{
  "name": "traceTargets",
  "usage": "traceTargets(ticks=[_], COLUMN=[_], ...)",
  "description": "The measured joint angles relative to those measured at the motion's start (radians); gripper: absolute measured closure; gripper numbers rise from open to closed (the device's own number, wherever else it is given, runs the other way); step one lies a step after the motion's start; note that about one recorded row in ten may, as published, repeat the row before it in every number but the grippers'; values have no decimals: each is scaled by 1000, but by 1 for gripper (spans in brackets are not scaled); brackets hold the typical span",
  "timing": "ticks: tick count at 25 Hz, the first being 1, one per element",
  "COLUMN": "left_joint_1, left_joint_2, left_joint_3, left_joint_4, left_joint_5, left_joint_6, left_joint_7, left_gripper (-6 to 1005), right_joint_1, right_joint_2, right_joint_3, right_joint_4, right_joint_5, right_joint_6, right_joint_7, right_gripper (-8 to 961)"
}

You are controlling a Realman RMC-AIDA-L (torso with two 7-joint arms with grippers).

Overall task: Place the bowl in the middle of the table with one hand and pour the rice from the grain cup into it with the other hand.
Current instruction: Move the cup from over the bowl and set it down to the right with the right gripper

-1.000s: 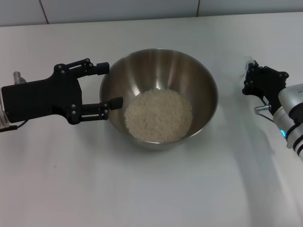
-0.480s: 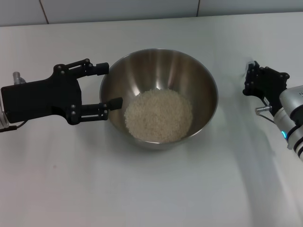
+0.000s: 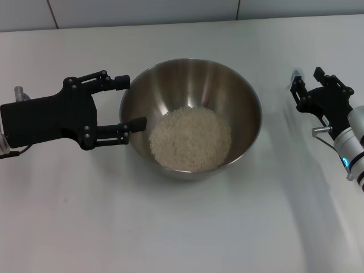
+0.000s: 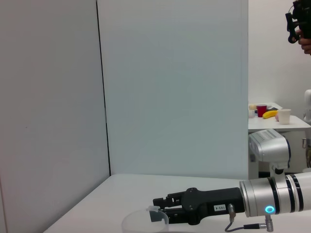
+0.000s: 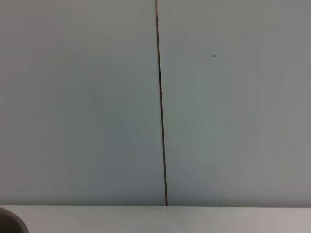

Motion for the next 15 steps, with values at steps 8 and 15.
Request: traceTargets(ticks=[8, 15], left_joint_1=[-5, -5], left_joint_2=[0, 0], left_joint_3=[0, 1], left_joint_4=[-1, -1], left_joint_5=[0, 0], left_joint_6=[0, 0], left_joint_7=[0, 0], left_gripper=[170, 170], right_joint_1=[-1, -9], right_joint_2=[1, 2], right_joint_3=[-1, -1], right_joint_4=[-7, -6], right_joint_5=[-1, -1], right_joint_6=[1, 1], right_joint_7=[0, 0], right_gripper=[427, 293])
